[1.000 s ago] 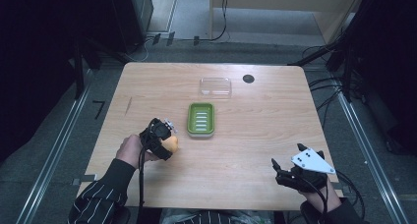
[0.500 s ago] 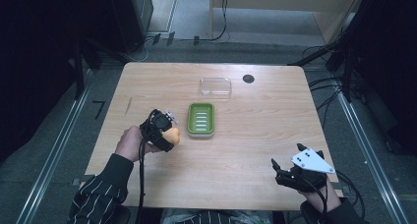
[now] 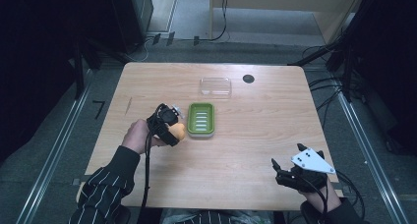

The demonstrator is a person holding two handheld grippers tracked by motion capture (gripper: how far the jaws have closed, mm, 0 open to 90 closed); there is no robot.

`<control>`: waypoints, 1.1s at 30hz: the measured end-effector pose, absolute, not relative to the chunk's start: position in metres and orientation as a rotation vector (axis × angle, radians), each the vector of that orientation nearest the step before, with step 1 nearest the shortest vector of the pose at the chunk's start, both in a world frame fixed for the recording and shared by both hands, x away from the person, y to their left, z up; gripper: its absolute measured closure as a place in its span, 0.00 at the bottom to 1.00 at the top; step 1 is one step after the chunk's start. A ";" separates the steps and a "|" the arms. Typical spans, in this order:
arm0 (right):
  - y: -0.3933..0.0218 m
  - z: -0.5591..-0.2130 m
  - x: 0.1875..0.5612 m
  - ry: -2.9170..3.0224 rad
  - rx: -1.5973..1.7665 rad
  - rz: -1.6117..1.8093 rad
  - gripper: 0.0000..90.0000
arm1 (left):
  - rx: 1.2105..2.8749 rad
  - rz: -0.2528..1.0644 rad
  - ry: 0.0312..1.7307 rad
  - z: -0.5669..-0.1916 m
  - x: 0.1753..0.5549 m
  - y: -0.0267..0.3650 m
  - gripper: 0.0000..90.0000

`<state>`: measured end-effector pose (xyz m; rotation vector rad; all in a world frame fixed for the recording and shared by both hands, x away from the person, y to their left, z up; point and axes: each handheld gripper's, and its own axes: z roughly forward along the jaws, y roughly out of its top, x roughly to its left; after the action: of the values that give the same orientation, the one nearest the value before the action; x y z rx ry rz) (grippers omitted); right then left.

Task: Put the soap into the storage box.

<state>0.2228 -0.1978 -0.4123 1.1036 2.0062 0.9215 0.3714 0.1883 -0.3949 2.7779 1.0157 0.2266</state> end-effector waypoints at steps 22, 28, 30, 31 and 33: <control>-0.198 -0.413 0.224 2.011 1.101 0.927 0.15 | 2.771 0.244 0.987 -0.385 0.392 0.179 0.44; -0.197 -0.413 0.224 2.011 1.100 0.925 0.15 | 2.776 0.254 0.957 -0.381 0.395 0.172 0.44; -0.197 -0.412 0.224 2.010 1.101 0.927 0.15 | 2.768 0.251 0.951 -0.380 0.399 0.169 0.44; -0.197 -0.412 0.224 2.009 1.100 0.927 0.15 | 2.771 0.253 0.942 -0.380 0.400 0.168 0.44; -0.197 -0.412 0.224 2.009 1.100 0.928 0.15 | 2.767 0.251 0.944 -0.380 0.402 0.165 0.44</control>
<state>0.2237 -0.1966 -0.4124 1.0999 2.0091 0.9280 0.4019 0.1650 -0.3796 2.7665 0.9437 0.2510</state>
